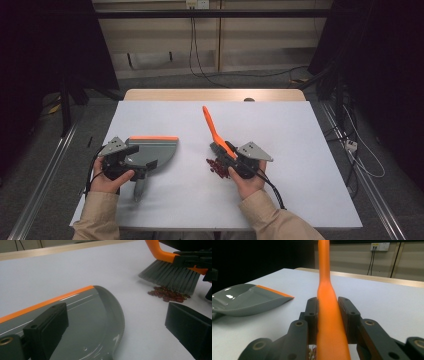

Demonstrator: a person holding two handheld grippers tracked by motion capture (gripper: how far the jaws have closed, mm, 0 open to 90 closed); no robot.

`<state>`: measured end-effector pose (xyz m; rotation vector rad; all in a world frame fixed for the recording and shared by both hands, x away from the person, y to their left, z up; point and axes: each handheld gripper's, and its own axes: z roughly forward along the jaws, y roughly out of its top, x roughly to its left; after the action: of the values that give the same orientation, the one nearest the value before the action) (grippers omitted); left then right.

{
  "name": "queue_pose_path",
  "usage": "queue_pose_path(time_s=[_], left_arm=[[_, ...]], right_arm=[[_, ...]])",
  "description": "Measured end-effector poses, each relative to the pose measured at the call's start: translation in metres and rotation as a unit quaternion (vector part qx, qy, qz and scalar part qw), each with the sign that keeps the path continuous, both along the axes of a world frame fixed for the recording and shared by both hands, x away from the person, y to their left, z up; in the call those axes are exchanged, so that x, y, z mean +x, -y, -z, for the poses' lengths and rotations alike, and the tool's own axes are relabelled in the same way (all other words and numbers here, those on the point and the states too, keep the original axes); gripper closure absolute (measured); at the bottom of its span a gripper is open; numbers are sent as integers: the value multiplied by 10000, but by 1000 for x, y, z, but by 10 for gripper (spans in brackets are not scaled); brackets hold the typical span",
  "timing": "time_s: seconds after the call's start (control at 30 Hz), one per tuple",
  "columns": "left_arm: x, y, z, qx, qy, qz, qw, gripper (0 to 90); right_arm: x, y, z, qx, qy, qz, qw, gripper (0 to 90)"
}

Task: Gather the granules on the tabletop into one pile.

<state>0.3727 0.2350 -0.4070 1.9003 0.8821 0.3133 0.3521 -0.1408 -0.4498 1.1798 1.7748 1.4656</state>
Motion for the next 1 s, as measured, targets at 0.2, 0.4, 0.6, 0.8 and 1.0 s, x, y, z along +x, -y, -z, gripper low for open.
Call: queue_pose_path(time_s=[0.2, 0.4, 0.6, 0.8, 1.0], left_arm=[[-1, 0, 0, 51, 19, 16, 10000, 46], [-8, 1, 0, 124, -26, 72, 9999, 47], [-11, -3, 3, 176, -90, 52, 9998, 46], [-14, -4, 4, 169, -104, 59, 9998, 46], [-15, -6, 4, 190, -94, 48, 9998, 46]], right_arm=[[-4, 9, -13, 25, 68, -124, 9999, 713], [-8, 31, -17, -236, -18, -179, 9996, 712], [-4, 55, -11, -550, -279, -134, 9980, 712], [-2, 64, -11, -757, -496, -256, 9956, 708], [1, 63, -18, -1013, -1025, -595, 9878, 670]])
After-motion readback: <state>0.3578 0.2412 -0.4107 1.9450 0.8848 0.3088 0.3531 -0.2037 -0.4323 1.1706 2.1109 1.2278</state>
